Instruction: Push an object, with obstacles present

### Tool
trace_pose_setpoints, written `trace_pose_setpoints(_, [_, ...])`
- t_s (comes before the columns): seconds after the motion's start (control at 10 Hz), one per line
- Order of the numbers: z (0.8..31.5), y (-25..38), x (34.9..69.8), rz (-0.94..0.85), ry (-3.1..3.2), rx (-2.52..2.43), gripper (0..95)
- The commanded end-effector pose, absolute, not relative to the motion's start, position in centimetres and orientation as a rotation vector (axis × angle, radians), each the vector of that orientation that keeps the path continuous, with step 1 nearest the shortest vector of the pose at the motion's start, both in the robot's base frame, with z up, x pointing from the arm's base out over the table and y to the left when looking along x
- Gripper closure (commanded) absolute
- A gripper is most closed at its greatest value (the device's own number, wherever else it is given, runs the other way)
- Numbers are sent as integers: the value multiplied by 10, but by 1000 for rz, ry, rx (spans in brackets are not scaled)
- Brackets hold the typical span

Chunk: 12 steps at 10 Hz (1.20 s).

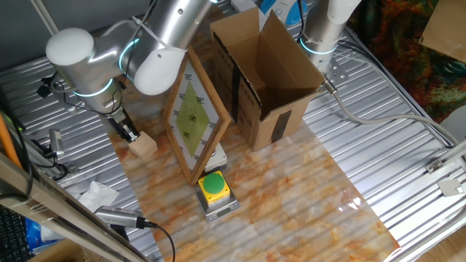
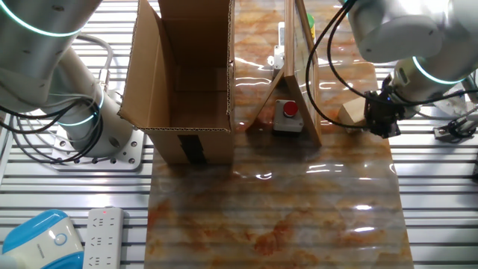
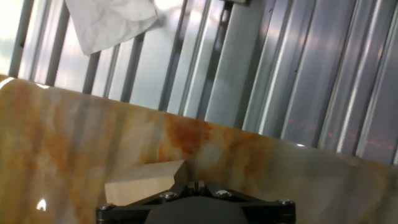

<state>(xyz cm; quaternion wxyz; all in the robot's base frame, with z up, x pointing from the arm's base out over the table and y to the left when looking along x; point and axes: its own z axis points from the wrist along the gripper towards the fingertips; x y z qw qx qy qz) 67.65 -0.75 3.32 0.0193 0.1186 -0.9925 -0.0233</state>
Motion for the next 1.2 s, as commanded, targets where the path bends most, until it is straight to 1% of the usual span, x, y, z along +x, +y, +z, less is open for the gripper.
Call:
trace_pose_setpoints(0.1, [33, -7, 677, -73, -3083, 346, 950])
trace_pose_setpoints(0.8, [33, -6, 677, -46, -3087, 273, 950])
trace_pose_setpoints(1.2, [35, 6, 674, -39, -3091, 241, 950])
